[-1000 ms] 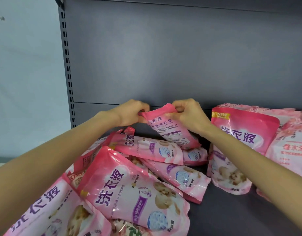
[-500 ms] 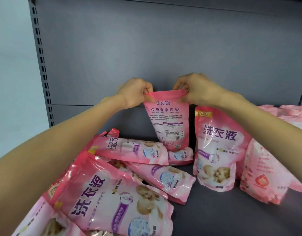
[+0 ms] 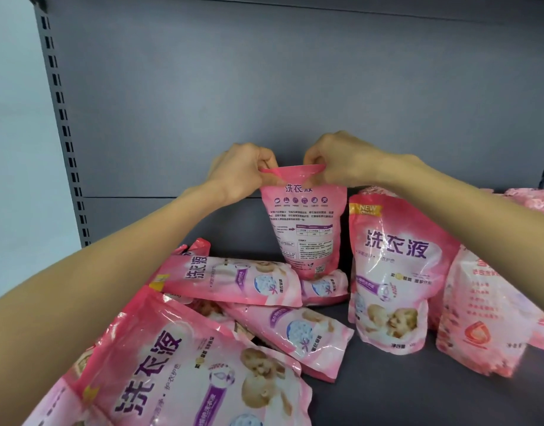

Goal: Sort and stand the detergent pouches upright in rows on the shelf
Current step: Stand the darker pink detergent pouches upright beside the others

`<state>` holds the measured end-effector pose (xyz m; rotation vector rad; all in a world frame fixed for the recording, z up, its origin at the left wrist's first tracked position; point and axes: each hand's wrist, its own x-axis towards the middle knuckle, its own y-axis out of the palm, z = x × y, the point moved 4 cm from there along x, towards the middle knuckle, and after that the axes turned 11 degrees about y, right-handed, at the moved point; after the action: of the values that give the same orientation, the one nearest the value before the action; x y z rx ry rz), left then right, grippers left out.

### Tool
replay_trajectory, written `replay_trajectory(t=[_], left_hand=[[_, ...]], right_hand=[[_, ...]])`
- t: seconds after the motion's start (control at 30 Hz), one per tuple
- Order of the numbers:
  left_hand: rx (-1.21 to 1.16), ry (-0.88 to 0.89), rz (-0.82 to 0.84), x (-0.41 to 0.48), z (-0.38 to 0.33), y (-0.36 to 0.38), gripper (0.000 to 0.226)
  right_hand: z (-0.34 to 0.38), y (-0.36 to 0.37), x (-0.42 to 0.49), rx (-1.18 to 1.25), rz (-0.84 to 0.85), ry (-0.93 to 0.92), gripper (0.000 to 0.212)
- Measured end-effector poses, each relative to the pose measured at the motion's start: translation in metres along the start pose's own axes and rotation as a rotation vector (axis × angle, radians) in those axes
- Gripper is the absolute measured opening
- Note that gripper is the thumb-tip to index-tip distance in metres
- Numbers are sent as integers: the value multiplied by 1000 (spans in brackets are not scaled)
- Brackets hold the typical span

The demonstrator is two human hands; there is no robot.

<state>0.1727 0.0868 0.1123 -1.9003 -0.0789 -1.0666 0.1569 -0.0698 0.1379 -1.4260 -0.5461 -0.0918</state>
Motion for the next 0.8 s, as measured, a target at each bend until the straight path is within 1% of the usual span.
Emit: replay_trajectory(t=[0.1,0.17,0.23,0.3,0.4,0.47,0.53,0.6,0.67,0.8], left_hand=[[-77,-7,43,1,6,-2,21],[-185,-7,99,1,10,-6,19],[-228,-15,140,-1,12,-10,16],[-235,-31,105,-1,11,-15,10],[-247,-40,-28,3,6,-26,7],[-271,-29,-107,7,0,-35,11],[-316,-17,-162,9,-7,-43,15],[-366,-7,-196,7,-16,-49,16],[-387,3,-214,4,-24,-51,16],[-434,4,-233,-3,-37,-57,14]], right_hand=[[-1,-2,2,2,-70,19,18],[-3,-2,5,8,-119,24,18],[-4,-2,6,21,-166,26,17],[-6,-5,8,46,-215,16,18],[-6,-18,8,106,-286,5,24],[-6,-30,6,157,-306,-6,22],[-9,-40,3,207,-273,-20,16],[-13,-44,-4,288,-170,-27,10],[-20,-42,-12,387,-76,-29,9],[-27,-43,-26,598,-63,-19,15]])
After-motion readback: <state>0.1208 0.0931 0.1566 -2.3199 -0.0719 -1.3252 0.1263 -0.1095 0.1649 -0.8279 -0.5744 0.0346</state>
